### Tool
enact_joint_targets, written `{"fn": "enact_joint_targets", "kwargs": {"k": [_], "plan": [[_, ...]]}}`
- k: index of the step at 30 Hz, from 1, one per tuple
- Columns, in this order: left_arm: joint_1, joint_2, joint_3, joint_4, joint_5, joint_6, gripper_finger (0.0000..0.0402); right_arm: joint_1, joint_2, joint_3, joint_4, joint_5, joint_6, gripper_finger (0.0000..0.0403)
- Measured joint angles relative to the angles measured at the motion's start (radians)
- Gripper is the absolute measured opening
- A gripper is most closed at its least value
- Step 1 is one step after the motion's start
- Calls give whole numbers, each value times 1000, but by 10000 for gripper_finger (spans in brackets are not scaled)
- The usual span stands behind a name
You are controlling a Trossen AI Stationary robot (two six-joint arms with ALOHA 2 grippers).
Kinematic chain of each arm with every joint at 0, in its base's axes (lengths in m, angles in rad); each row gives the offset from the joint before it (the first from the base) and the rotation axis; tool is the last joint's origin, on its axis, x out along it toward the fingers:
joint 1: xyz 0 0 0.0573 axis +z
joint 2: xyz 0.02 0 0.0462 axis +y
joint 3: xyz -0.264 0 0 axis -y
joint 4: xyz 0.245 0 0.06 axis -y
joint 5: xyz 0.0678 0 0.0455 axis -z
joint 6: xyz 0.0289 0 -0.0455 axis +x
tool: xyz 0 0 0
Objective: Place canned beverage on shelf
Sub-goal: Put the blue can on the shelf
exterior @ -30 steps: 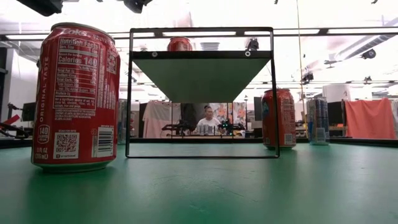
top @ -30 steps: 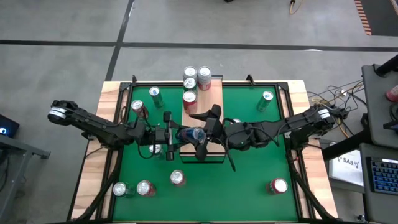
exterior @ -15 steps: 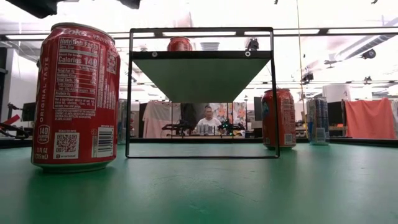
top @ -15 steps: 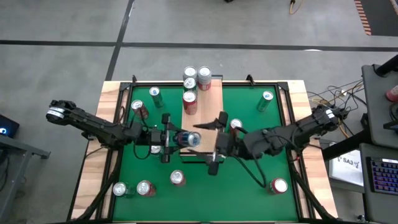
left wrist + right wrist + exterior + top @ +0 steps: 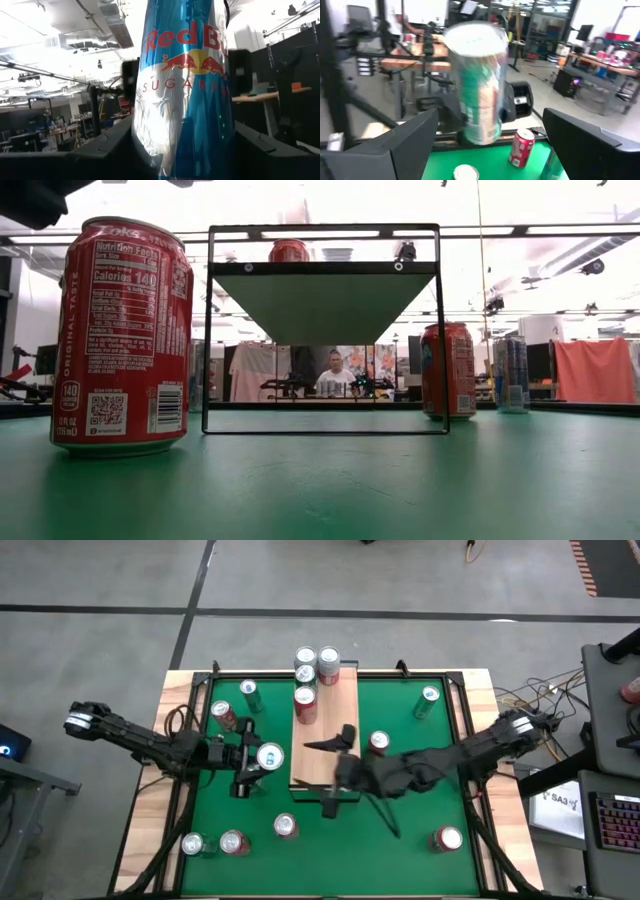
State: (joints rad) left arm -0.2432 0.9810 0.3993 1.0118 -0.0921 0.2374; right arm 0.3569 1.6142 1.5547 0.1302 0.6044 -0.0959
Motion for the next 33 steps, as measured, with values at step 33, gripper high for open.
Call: {"fn": "enact_joint_targets", "kwargs": {"k": [33], "plan": [[2, 35, 5, -16, -9, -44, 250, -122, 153, -14, 397, -197, -66, 198]]}}
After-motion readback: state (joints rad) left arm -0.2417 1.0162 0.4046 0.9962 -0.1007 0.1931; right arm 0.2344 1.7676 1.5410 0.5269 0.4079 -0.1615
